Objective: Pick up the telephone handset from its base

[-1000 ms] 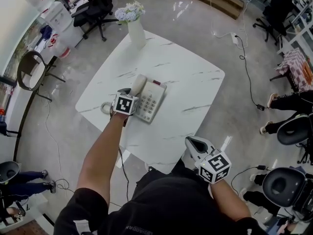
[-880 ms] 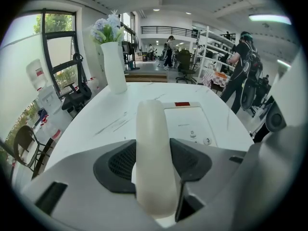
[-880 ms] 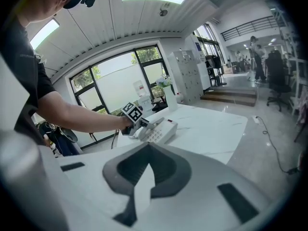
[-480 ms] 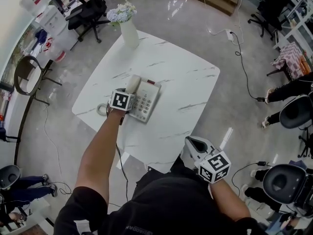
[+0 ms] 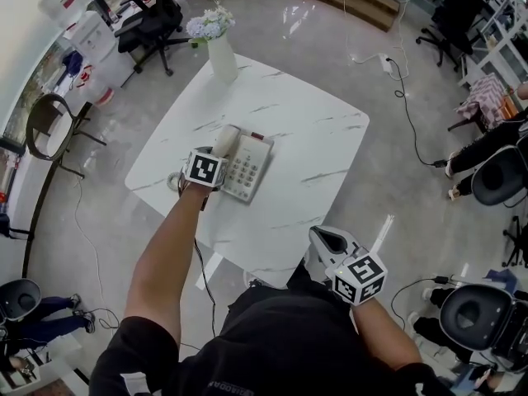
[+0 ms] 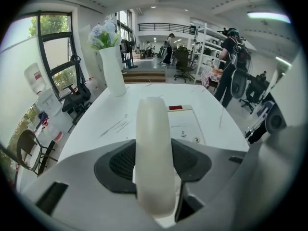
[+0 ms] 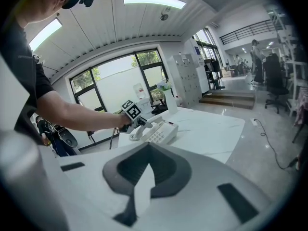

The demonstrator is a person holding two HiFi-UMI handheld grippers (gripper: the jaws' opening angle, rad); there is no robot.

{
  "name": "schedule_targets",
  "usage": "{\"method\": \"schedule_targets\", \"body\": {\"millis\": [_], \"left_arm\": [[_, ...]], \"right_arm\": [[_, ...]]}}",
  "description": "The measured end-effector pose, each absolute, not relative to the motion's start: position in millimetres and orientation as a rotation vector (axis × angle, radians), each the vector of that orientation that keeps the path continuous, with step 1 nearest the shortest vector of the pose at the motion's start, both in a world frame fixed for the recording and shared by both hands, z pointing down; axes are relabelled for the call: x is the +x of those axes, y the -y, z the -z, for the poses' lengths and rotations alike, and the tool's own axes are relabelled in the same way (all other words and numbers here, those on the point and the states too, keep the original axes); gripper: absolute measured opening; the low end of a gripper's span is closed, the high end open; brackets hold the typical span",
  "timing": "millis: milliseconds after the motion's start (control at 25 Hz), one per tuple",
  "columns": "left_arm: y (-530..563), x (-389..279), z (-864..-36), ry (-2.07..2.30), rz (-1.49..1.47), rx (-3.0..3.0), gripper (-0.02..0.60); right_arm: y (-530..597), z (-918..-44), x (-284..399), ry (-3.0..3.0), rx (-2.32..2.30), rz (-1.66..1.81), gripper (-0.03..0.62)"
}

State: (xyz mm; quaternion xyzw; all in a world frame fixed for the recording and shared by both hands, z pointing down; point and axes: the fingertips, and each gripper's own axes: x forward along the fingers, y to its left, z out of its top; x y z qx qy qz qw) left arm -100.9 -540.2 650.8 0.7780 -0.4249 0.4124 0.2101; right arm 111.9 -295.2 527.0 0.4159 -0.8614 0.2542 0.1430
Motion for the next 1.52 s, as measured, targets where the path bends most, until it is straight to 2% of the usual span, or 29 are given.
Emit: {"method": "schedule_targets", "body": {"millis": [480, 800, 1520], "left_arm": [[493.4, -111.4, -557.8, 1.256, -1.013, 2.342, 0.215], [442.9, -112.2, -503.2, 1.295, -0.764, 2.416, 0.215], [327.3, -121.0, -434.3, 1.282, -0.306, 2.456, 0.215]], "right_arm": [[269.4, -505.9, 72.9, 2.557, 1.171, -0.629, 0.002], [261.4, -495.8, 62.4, 2.575, 1.173, -0.610, 0.002], [267.3, -464.5, 54.7, 2.676, 1.158, -0.564, 0.002]]}}
